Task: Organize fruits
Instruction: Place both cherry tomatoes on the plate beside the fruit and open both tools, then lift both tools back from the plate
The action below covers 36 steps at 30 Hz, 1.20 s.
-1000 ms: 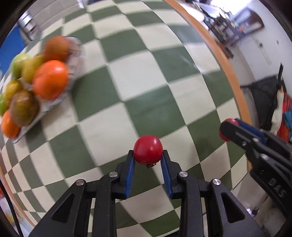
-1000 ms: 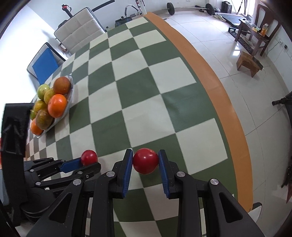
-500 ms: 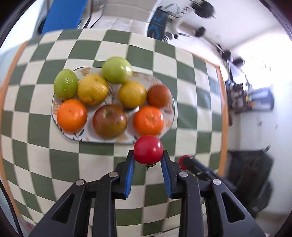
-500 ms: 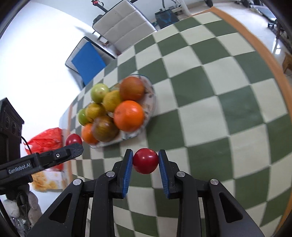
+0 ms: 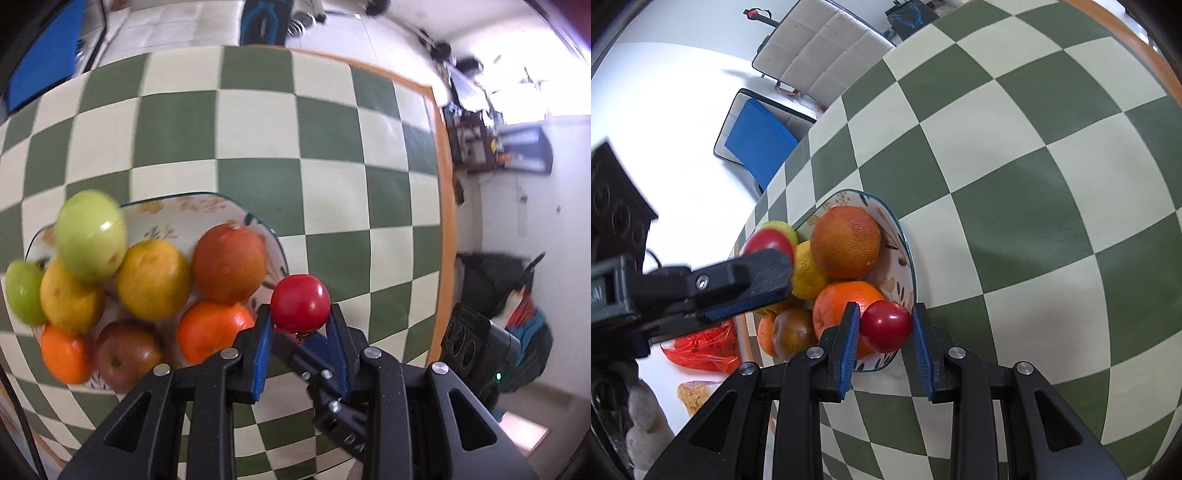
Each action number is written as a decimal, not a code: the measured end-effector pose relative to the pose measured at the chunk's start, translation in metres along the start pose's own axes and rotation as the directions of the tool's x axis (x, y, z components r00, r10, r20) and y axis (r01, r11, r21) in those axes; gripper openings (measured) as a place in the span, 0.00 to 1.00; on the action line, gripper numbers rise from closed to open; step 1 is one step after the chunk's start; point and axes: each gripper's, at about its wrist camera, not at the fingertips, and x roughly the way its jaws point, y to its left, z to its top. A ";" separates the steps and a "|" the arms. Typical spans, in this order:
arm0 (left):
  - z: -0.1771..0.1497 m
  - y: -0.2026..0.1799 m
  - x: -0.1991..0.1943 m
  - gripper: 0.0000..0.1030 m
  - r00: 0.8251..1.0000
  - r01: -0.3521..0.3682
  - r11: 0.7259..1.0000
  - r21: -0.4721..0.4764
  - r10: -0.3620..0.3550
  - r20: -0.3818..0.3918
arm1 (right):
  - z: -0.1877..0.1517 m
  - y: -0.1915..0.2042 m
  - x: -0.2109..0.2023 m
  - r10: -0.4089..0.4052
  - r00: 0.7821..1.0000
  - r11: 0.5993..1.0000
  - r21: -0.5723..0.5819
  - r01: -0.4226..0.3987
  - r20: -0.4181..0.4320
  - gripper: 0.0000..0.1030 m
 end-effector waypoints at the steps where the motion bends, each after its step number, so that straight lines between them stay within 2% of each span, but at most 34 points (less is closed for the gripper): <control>1: 0.005 -0.004 0.005 0.26 0.999 -0.027 0.999 0.017 0.027 -0.019 | 0.001 -0.001 0.004 0.004 1.000 1.000 0.006 -0.004 -0.006 0.30; 4: 0.011 -0.011 0.016 0.26 0.994 -0.086 0.994 0.066 0.090 -0.059 | 0.005 -0.004 0.013 0.019 1.000 1.000 0.019 -0.019 -0.016 0.30; 11: 0.018 -0.017 0.038 0.27 0.984 -0.087 0.992 0.087 0.099 -0.148 | 0.007 -0.009 0.017 0.041 0.999 0.999 0.036 -0.041 -0.012 0.31; 20: 0.018 -0.009 0.048 0.27 0.970 -0.141 0.987 0.079 0.153 -0.190 | 0.009 -0.010 0.020 0.055 0.998 0.998 0.045 -0.053 -0.028 0.32; 23: 0.019 -0.007 0.046 0.28 0.969 -0.159 0.985 0.071 0.169 -0.181 | 0.011 -0.009 0.024 0.047 0.998 0.997 0.057 -0.045 -0.033 0.40; 25: 0.020 -0.004 0.044 0.29 0.970 -0.154 0.987 0.054 0.161 -0.184 | 0.012 -0.009 0.024 0.043 0.998 0.997 0.061 -0.041 -0.036 0.51; 32: 0.015 0.001 0.020 0.33 0.984 -0.118 0.993 0.008 0.118 -0.136 | 0.010 -0.008 0.017 0.019 0.999 0.998 0.057 -0.017 -0.030 0.52; 36: 0.002 0.003 -0.013 0.46 0.994 -0.109 0.994 -0.006 0.109 -0.032 | 0.006 -0.003 -0.003 -0.056 0.998 0.998 0.018 0.056 0.007 0.65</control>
